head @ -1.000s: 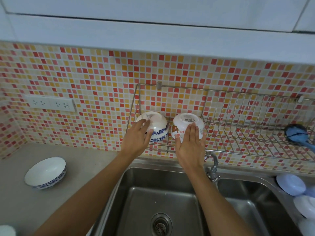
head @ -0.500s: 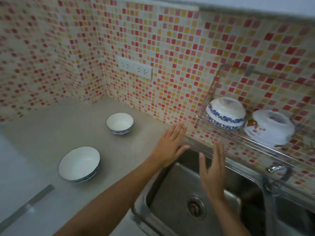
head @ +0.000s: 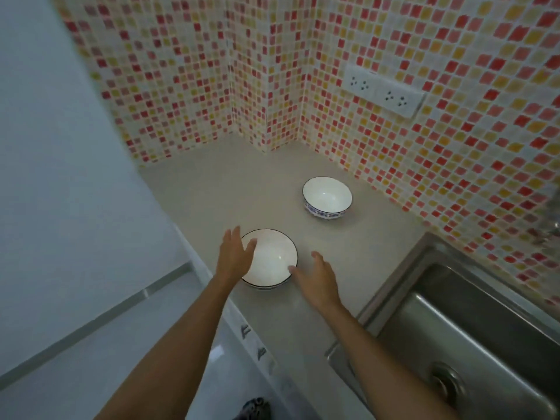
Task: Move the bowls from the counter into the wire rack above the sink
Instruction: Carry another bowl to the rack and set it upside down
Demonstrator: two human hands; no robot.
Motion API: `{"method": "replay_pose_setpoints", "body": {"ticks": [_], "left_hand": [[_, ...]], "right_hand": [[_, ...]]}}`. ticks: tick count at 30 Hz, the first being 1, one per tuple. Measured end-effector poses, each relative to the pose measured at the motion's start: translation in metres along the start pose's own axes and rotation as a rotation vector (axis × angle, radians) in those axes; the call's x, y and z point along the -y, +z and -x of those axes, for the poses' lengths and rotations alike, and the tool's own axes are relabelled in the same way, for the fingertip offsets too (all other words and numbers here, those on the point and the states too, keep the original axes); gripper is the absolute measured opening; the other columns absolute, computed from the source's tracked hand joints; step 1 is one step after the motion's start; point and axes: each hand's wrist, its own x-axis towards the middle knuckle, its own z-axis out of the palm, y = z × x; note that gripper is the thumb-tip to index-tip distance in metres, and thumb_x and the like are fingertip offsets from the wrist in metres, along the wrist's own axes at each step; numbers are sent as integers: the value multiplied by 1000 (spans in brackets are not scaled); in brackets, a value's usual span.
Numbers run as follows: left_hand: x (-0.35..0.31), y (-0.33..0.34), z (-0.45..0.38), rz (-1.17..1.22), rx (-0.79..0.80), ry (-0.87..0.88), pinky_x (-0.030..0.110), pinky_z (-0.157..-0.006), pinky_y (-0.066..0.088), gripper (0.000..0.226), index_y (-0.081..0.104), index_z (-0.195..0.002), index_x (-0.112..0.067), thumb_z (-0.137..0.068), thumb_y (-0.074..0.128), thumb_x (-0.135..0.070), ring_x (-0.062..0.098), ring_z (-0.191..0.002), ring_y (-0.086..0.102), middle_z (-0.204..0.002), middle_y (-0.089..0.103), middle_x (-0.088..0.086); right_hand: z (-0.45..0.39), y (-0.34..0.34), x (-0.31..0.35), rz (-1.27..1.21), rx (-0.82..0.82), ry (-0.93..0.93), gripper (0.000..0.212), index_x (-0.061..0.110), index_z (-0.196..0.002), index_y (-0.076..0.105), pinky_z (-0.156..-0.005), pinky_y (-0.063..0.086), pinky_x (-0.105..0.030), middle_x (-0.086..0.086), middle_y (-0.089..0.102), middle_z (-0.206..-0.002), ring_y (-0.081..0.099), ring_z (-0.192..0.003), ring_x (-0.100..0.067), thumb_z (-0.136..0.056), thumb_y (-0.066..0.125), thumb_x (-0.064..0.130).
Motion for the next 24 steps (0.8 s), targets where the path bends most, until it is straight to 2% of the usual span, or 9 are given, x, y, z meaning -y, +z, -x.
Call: {"method": "replay_pose_setpoints", "body": {"ticks": [2,5,8,10,15,18,21,22,24], "left_hand": [[14,1,-4,53,46,-78,40,-111,27,62,30,-144,-2,-95,50,-35,34,-137,33,-148,35,22],[25,4,-6,96,98,-97,40,-100,39,52,41,-135,-3,-92,56,-28,38,-122,49,-133,52,22],[29,6,-8,133,99,-77,39,-97,40,43,44,-133,-5,-92,53,-14,38,-118,52,-130,56,20],[27,6,-10,158,88,-106,37,-97,40,38,49,-130,-5,-92,50,-11,37,-118,52,-130,57,20],[16,8,-15,99,154,-90,34,-89,43,33,60,-119,-4,-89,45,-7,37,-109,57,-119,63,21],[-6,13,-11,144,239,-67,33,-88,42,29,59,-117,-7,-91,51,-18,34,-108,57,-118,64,17],[-43,22,-5,329,368,-105,40,-91,49,38,53,-114,-14,-86,59,-39,29,-104,59,-117,62,9],[-59,26,-2,406,427,-132,43,-88,52,42,50,-115,-17,-84,60,-45,27,-103,59,-117,61,7],[-94,34,7,540,546,-167,41,-78,55,41,45,-117,-22,-87,57,-47,24,-103,58,-116,57,2]], "right_hand": [[-5,19,4,12,-1,31,73,10,-142,36,-98,39,-35,-17,47,-137,47,-125,-33,-85,64,46],[-9,41,7,13,-21,60,55,7,-130,45,-89,44,-38,-19,56,-125,54,-113,-36,-88,61,39],[-12,52,10,-15,-12,108,40,5,-127,45,-90,49,-42,-21,59,-123,57,-109,-39,-94,50,26],[-15,55,12,-48,-22,153,35,4,-125,45,-87,51,-47,-24,59,-121,58,-105,-42,-93,42,16],[-15,47,10,-108,-102,235,31,2,-123,45,-78,45,-36,-25,59,-118,57,-103,-39,-95,34,9],[-12,27,-1,-138,-150,258,30,3,-123,45,-71,40,-31,-24,59,-118,57,-101,-37,-95,34,9],[-4,-6,-13,-157,-233,265,33,5,-126,44,-71,40,-29,-22,59,-121,57,-104,-37,-96,34,10],[-1,-18,-17,-163,-265,271,34,6,-128,44,-71,40,-29,-21,59,-122,57,-105,-37,-96,34,11],[5,-45,-24,-172,-349,264,34,6,-128,44,-76,46,-32,-21,59,-122,57,-105,-38,-95,35,12]]}}
